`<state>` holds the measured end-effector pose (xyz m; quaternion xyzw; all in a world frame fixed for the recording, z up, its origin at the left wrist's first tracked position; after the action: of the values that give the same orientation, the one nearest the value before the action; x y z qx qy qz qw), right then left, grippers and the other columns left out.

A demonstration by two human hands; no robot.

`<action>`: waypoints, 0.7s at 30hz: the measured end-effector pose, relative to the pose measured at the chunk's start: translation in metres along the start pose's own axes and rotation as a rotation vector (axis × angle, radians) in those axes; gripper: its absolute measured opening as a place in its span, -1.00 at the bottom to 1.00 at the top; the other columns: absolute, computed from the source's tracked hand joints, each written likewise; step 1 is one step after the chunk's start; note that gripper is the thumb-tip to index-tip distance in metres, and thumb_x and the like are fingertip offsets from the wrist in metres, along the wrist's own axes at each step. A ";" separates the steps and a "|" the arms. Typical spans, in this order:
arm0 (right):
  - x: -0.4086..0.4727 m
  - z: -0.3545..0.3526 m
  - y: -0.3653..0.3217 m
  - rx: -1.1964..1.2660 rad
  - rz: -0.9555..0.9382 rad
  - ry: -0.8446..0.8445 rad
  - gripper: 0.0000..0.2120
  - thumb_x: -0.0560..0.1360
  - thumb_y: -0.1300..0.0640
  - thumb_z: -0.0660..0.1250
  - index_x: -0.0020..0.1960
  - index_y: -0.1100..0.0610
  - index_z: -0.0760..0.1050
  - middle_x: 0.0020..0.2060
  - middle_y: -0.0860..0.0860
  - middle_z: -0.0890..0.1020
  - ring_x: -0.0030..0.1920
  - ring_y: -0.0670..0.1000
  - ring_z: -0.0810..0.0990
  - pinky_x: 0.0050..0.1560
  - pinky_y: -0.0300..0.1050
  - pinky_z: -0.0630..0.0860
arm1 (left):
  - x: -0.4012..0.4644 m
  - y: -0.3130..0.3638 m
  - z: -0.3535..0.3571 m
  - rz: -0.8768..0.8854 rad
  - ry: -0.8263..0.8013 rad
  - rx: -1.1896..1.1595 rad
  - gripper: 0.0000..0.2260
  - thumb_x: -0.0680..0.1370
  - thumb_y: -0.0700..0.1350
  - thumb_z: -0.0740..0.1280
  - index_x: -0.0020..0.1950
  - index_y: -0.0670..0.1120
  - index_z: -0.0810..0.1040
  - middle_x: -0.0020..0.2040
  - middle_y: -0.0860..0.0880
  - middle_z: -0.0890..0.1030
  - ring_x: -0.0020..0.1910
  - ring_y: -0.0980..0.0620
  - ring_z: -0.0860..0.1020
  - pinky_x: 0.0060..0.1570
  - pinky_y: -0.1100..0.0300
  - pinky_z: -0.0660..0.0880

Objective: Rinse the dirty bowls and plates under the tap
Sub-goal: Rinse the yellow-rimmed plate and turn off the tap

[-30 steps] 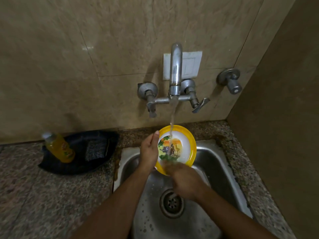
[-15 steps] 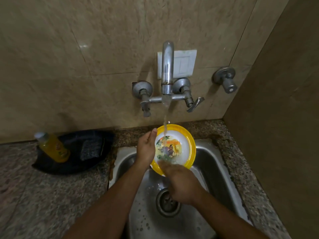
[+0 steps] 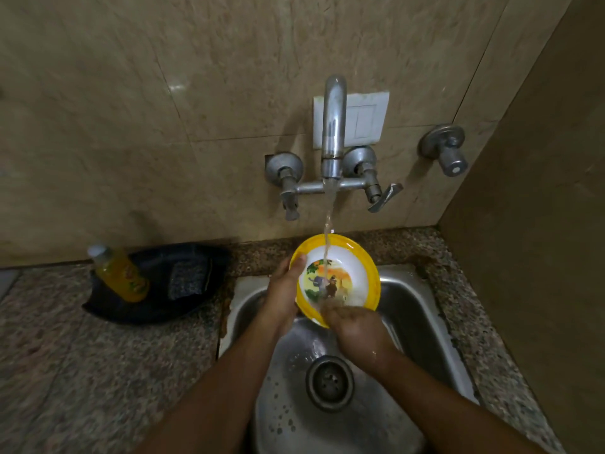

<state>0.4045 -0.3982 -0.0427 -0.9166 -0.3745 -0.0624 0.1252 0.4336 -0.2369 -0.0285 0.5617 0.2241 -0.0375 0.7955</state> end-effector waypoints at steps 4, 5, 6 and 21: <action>0.019 0.008 -0.025 0.191 0.119 -0.006 -0.27 0.26 0.22 0.46 0.41 0.04 0.42 0.22 0.02 0.61 0.04 0.01 0.67 -0.15 -0.18 0.58 | -0.010 -0.009 0.005 0.071 0.170 -0.081 -0.53 0.48 0.24 0.37 0.22 -0.06 0.60 0.10 -0.13 0.69 0.10 -0.15 0.65 0.16 -0.19 0.55; 0.015 0.013 -0.027 0.232 0.089 -0.042 -0.30 0.35 0.18 0.40 0.47 0.03 0.34 0.32 0.03 0.54 0.16 0.04 0.62 -0.01 -0.13 0.59 | -0.008 -0.008 -0.001 0.095 0.184 -0.048 -0.44 0.42 0.34 0.37 0.20 -0.05 0.62 0.09 -0.11 0.70 0.10 -0.14 0.65 0.17 -0.19 0.55; 0.008 0.015 -0.025 0.247 0.045 -0.085 -0.34 0.41 0.13 0.31 0.50 0.04 0.28 0.38 0.04 0.48 0.25 0.06 0.56 0.11 -0.09 0.57 | -0.003 -0.008 -0.009 0.104 0.179 -0.005 -0.35 0.33 0.42 0.38 0.18 -0.05 0.64 0.08 -0.10 0.70 0.10 -0.14 0.65 0.18 -0.19 0.54; -0.007 -0.004 0.012 0.041 0.008 -0.216 -0.39 0.30 0.05 0.37 0.36 0.02 0.46 0.23 0.03 0.60 0.21 0.06 0.56 0.23 -0.13 0.46 | 0.013 0.005 -0.036 0.077 0.087 0.324 -0.36 0.28 0.49 0.32 0.11 0.06 0.68 0.01 0.00 0.72 0.07 -0.05 0.66 0.21 -0.14 0.53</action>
<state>0.4081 -0.4124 -0.0422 -0.9168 -0.3832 0.0446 0.1029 0.4355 -0.1999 -0.0390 0.6918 0.2275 -0.0184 0.6851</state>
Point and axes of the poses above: each hand's wrist, its own x-axis towards the middle knuckle, its own z-axis out of the palm, y = z × x, the point moved 1 cm from there along x, towards the middle knuckle
